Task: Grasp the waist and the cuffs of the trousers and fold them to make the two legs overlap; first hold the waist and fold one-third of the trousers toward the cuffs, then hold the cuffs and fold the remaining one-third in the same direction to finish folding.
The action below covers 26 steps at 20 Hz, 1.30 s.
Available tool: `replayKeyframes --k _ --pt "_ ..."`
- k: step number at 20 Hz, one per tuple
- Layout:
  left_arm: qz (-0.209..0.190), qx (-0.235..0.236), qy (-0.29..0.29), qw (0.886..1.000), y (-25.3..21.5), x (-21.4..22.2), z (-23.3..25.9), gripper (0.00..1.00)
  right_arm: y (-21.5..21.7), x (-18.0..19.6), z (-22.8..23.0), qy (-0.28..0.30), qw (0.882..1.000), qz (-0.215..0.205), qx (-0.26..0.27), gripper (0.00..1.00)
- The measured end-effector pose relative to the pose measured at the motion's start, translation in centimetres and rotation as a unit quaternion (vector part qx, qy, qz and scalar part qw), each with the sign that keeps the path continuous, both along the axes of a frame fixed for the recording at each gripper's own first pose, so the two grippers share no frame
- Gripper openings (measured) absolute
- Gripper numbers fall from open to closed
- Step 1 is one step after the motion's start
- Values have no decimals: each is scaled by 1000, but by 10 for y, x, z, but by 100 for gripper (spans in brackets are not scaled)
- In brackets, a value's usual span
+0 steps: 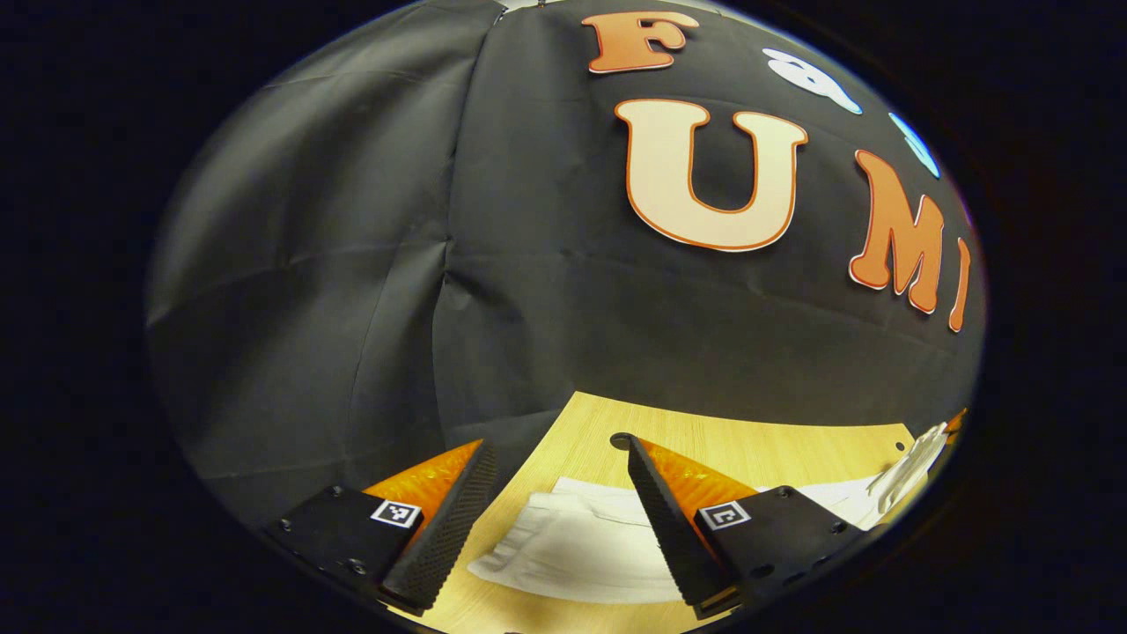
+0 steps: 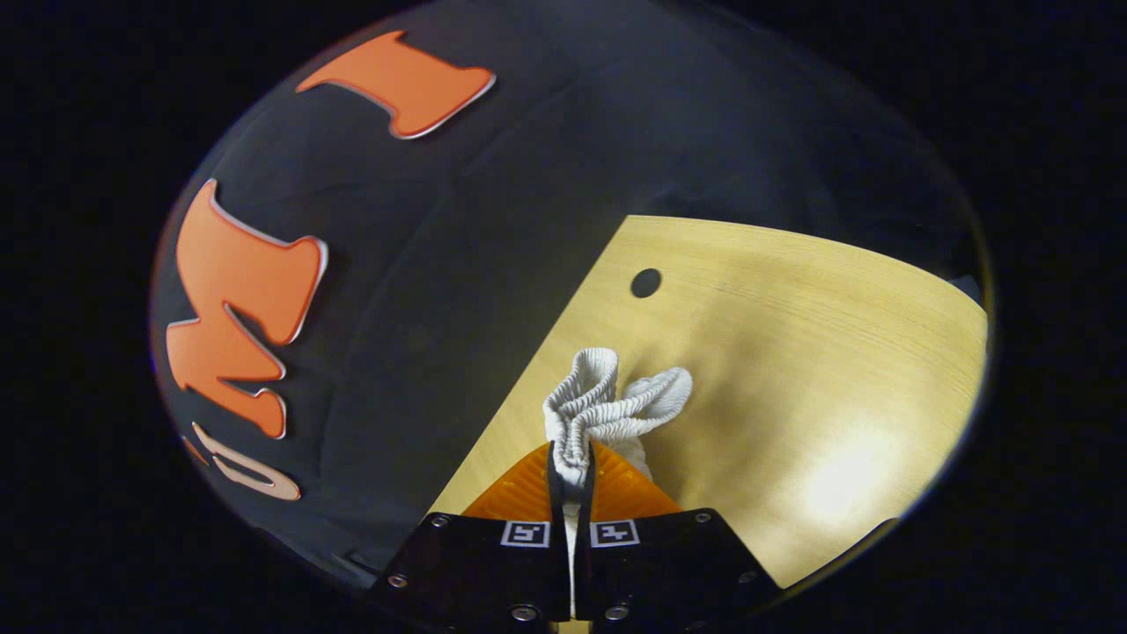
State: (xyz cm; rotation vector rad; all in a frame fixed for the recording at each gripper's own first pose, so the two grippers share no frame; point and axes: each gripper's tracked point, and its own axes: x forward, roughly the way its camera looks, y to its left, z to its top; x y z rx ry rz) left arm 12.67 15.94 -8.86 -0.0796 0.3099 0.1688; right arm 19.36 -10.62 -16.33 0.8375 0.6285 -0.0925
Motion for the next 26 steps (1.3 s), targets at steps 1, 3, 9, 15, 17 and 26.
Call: replayKeyframes --k 1,3,9,15,17,26 --pt "-7 -3 2 1000 4 1 -2 99 2 1 4 -10 1000 10 -1 2" --pt "-16 -2 2 1000 16 5 -5 99 1 7 3 -24 999 26 0 2" --pt "-52 -5 -8 999 38 19 -2 99 -10 5 6 -25 994 95 -49 2" --pt "-54 -23 7 998 69 18 -22 99 -15 4 8 -11 985 151 -88 2" --pt "-52 -24 12 998 76 17 -27 99 -17 5 10 1 981 170 -97 2" --pt "-36 -50 45 997 101 8 -59 99 -24 4 15 61 943 267 -190 7"
